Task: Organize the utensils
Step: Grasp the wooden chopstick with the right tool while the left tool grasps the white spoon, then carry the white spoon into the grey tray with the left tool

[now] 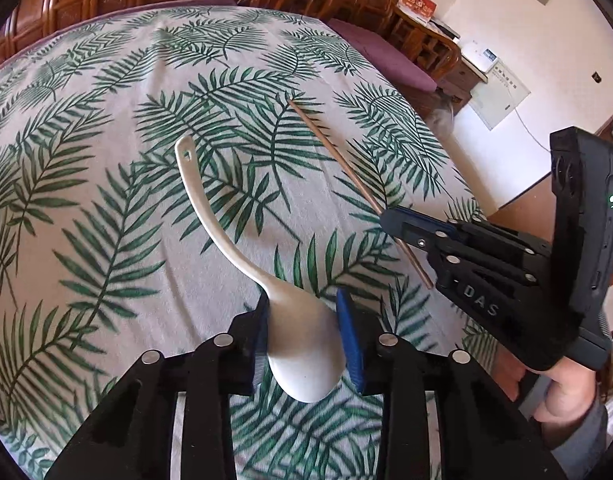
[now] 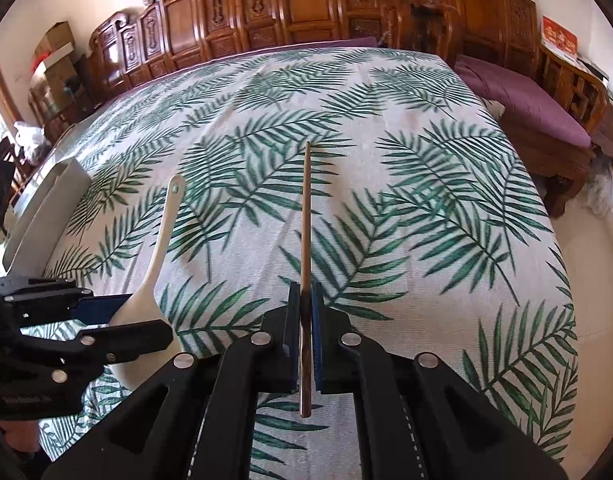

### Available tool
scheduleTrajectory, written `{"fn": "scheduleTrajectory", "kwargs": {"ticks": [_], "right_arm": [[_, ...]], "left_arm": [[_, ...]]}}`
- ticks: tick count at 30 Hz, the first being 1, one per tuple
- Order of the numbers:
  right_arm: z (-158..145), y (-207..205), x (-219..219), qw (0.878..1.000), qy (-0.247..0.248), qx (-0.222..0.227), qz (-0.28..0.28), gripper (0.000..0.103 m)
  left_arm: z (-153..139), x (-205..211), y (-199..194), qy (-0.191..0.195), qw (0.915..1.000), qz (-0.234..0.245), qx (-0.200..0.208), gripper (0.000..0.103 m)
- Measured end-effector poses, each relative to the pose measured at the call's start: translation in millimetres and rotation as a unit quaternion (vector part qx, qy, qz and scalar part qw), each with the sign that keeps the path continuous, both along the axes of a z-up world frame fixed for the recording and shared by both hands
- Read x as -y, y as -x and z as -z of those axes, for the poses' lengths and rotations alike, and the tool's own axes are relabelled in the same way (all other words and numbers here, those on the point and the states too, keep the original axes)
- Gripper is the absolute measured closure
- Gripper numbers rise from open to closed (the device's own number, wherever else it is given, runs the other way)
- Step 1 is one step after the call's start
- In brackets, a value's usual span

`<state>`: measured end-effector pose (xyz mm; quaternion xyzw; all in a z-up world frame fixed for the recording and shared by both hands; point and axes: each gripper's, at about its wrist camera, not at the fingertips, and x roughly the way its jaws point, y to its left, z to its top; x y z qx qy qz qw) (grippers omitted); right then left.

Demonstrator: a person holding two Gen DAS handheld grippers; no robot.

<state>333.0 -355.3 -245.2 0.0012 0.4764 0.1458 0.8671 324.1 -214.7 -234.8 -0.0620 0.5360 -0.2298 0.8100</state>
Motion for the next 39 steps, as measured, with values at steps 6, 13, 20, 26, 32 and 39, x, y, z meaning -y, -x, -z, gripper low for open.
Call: {"fn": "scheduleTrajectory", "kwargs": {"ticks": [6,13,20,26,32,39], "right_arm": [[1.8,4.5,-16.0,1.0,0.022,-0.001,-0.01,0.097],[-3.0,11.1,-35.2,0.998,0.053,0.009,-0.018,0.097],[-12.5,20.9,-68.6,0.997,0.048,0.024,-0.055,0.097],[-20.2,30.5,-99.9,0.994,0.041,0.031,-0.1,0.097],[-26.6,40.5,-119.2,0.991,0.026,0.036,-0.125,0.097],[-32.2,50.0,-139.4,0.987,0.026,0.042,-0.152,0.097]], "left_arm": [[-18.0,-22.2,7.8,0.013,0.9998,-0.011,0.008,0.092],[-37.5,-57.3,14.2,-0.006,0.9991,-0.03,0.031,0.093],[-51.3,-93.0,15.1,-0.029,0.9975,-0.042,0.049,0.093],[-57.5,-121.9,11.9,-0.051,0.996,-0.052,0.052,0.093],[-69.3,-146.4,11.5,-0.065,0.9942,-0.06,0.061,0.093],[-86.1,-181.2,19.6,-0.083,0.9921,-0.062,0.07,0.093]]}}
